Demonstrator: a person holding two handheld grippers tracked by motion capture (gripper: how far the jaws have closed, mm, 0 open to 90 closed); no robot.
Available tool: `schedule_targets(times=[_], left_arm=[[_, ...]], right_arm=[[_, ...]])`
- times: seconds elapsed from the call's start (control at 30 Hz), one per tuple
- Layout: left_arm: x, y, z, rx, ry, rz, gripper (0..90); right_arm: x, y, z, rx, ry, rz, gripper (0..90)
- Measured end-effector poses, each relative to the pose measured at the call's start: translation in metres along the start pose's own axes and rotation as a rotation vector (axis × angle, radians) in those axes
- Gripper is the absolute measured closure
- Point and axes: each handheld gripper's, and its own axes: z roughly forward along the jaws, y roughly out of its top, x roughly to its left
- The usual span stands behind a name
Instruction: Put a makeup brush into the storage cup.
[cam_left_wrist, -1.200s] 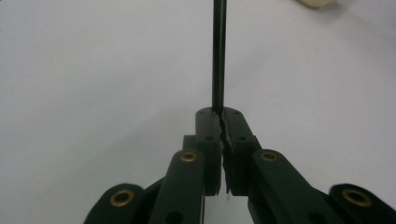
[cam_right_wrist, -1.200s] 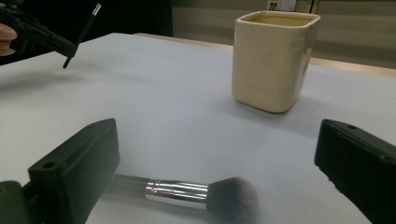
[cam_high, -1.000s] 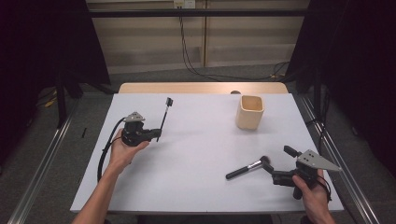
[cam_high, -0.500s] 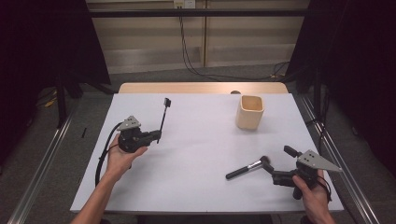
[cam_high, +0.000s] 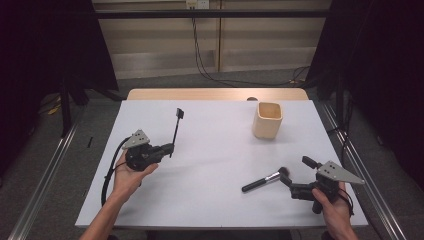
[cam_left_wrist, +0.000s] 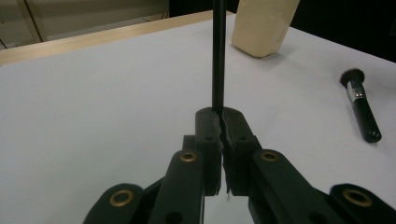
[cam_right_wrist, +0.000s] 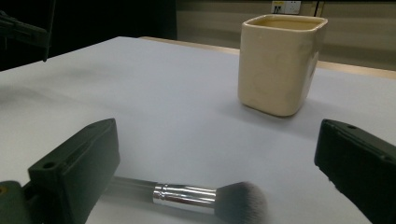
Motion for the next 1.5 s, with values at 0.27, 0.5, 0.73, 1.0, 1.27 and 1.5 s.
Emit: schedule_targets(times=[0.27, 0.5, 0.73, 1.0, 1.27, 1.5], left_arm=[[-0.013, -0.005, -0.003, 0.002, -0.032, 0.018, 86.2], [-0.021, -0.010, -0.006, -0.003, -0.045, 0.022, 86.2], [-0.030, -0.009, -0.005, -0.016, -0.070, 0.031, 86.2], [-0.038, -0.010, -0.001, -0.016, -0.097, 0.030, 86.2], [-0.044, -0.006, -0.001, -0.029, -0.104, 0.030, 86.2], [-0.047, -0.006, 0.006, -0.013, -0.120, 0.036, 86.2]], right_arm=[[0.003, 0.001, 0.001, -0.015, 0.024, -0.001, 0.0], [0.007, 0.001, 0.005, -0.013, 0.055, -0.014, 0.0], [0.013, 0.004, 0.011, -0.017, 0.090, -0.008, 0.0], [0.020, 0.010, 0.019, -0.018, 0.121, -0.013, 0.0], [0.038, 0.019, 0.029, -0.033, 0.202, -0.013, 0.1], [0.050, 0.028, 0.042, -0.027, 0.255, -0.039, 0.0]])
